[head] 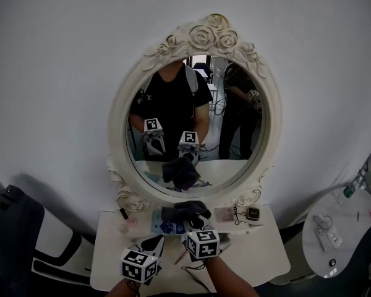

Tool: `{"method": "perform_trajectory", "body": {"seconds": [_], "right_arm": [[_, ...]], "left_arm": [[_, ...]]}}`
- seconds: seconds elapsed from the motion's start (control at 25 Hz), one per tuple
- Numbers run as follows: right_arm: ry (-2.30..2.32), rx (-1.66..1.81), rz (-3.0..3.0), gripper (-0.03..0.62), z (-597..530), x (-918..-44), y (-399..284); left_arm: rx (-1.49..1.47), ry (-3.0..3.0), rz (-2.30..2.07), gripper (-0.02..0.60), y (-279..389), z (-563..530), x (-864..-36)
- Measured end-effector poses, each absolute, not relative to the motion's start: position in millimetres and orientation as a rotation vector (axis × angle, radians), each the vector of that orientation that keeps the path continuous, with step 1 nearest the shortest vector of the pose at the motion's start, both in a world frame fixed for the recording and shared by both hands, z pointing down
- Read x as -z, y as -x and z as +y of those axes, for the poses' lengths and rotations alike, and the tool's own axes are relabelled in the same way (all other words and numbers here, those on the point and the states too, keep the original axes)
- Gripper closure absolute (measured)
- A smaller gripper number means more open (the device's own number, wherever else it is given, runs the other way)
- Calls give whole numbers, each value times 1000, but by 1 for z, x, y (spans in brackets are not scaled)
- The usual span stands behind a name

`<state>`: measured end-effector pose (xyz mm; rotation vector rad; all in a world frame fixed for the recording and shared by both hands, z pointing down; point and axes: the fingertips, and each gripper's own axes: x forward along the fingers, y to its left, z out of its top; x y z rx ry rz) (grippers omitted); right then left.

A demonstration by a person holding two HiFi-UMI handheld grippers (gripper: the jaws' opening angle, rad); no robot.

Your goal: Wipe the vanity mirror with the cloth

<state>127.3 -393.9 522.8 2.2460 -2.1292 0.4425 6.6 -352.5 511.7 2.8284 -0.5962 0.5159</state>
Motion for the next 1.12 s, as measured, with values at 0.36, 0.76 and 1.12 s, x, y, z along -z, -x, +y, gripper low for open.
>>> {"method": "perform_trajectory", "body": {"seconds": [0.36,0.76,1.12], "right_arm": [[-2560,-340,-1885,553,-276,-503,-166],[-2520,-336,-1852,553,-256,-497,-200],[-2452,-296,-1935,553,-264,-488,-214]], "left_arm": [[-472,-2843,-465,583,-44,-343,-513],[-461,-2830,-440,583,-84,-329,-502],[-403,-2809,-525,583,-103,-339,-486]]}}
